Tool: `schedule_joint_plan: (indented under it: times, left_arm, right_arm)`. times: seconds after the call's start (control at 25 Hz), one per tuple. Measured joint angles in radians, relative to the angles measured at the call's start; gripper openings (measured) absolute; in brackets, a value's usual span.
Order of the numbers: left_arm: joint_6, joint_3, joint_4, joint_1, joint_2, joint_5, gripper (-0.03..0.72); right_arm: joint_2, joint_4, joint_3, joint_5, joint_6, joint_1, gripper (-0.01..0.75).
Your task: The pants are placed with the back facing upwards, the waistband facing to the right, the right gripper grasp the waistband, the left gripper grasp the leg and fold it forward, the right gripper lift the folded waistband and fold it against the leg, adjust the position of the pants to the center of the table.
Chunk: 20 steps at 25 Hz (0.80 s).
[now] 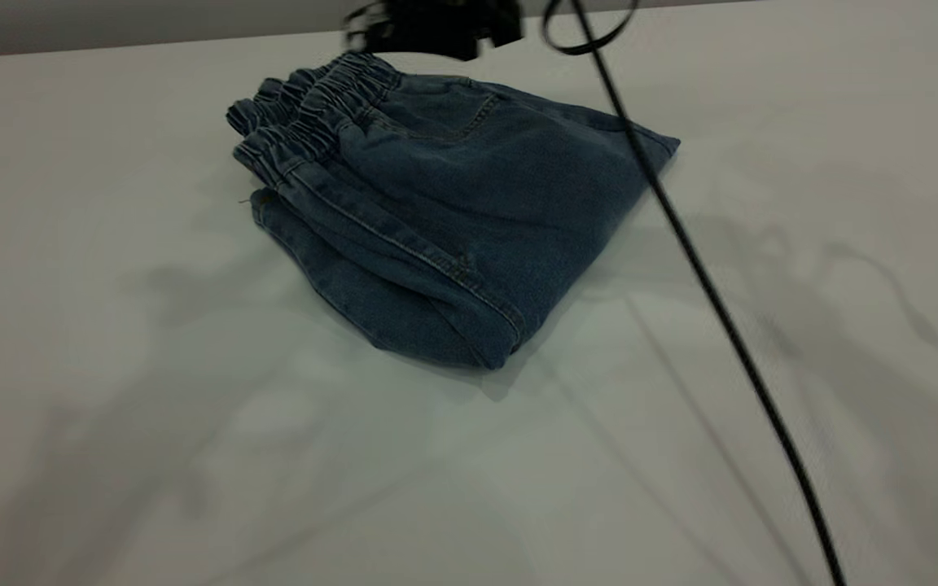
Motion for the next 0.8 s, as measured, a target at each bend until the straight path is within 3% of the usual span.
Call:
schedule_joint_plan:
  times: [0.2,0.44,0.64,0.8]
  left_arm:
    - [-0.001,0.0,0.0,0.0,-0.008,0.017,0.244]
    - [-0.006,0.0,0.0,0.0,-0.026,0.016,0.244]
    - [-0.004,0.0,0.0,0.0,-0.04,0.016,0.244]
    - [0.047,0.0,0.005,0.0,-0.073,0.013,0.244]
  right_arm:
    - [-0.002,-0.003,0.0,-0.193,0.245,0.092,0.56]
    - [0.003,-0.152,-0.056,-0.477,0.575,0.104,0.56]
    - [0.004,-0.445,-0.16,-0.499,0.837,0.105,0.55]
    - [0.004,-0.771,-0.269,-0.372,1.044,0.111,0.547]
